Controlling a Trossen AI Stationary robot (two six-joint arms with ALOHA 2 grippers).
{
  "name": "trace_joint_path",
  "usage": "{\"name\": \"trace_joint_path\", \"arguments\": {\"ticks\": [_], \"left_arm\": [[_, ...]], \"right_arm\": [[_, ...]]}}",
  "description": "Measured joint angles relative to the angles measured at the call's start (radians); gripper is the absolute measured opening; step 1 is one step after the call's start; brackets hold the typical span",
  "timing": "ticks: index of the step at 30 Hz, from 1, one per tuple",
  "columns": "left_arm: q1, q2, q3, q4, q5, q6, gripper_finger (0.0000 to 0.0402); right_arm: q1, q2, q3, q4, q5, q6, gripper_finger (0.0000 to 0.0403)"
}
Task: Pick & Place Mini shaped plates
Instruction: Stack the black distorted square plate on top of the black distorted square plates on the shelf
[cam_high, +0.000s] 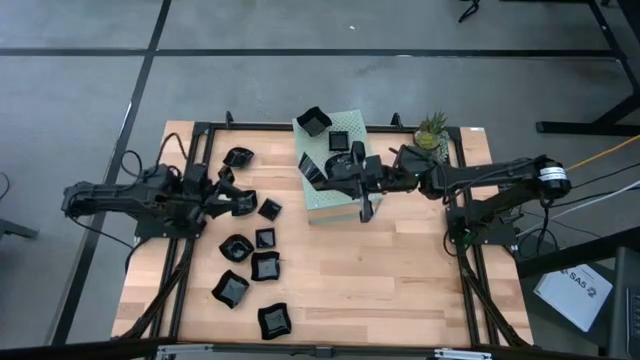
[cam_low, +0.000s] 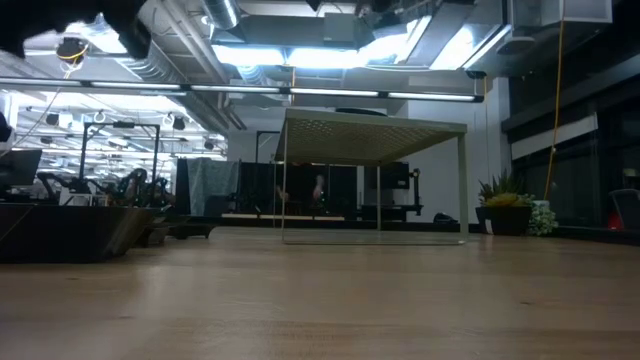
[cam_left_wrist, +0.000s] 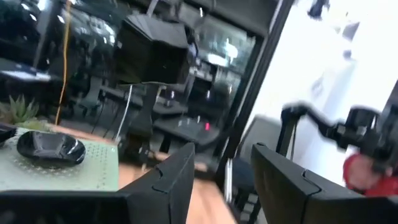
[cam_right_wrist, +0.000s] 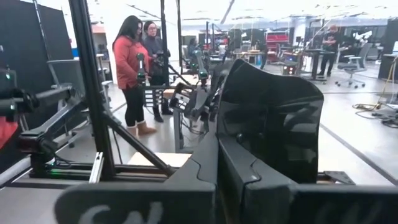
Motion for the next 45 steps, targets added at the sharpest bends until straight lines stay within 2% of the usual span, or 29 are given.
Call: {"name": "trace_joint_path", "arguments": {"ticks": [6, 11, 15, 19, 23, 28, 33, 45], "left_arm": [[0.0, 0.211, 0.238, -0.231, 0.061, 0.167, 0.0152], [0.01, 0.349, 0.411, -0.35, 0.074, 0.28, 0.0152], [0.028, 0.435, 0.52, -0.413, 0.074, 0.324, 0.0152], [0.042, 0.545, 0.644, -0.549, 0.088, 0.334, 0.0152], [0.064, 0.642, 0.785, -0.686, 0.131, 0.352, 0.0152], [0.083, 0.733, 0.937, -0.816, 0.133, 0.364, 0.0152], [0.078, 0.823, 1.035, -0.948, 0.138, 0.385, 0.0152], [0.04, 0.995, 1.21, -1.058, 0.141, 0.386, 0.0152]], "right_arm": [[0.006, 0.0, 0.0, -0.016, -0.003, -0.006, 0.0003], [0.006, 0.0, 0.0, -0.082, -0.006, -0.013, 0.0003], [0.006, 0.0, 0.0, -0.083, -0.07, -0.061, 0.0003], [0.005, 0.0, 0.0, -0.115, -0.106, -0.115, 0.0003], [0.005, 0.0, 0.0, -0.214, -0.107, -0.173, 0.0003], [0.005, 0.0, 0.0, -0.318, -0.13, -0.236, 0.0003], [0.005, 0.0, 0.0, -0.322, -0.132, -0.32, 0.0003], [0.005, 0.0, 0.0, -0.382, -0.16, -0.539, 0.0003]]}}
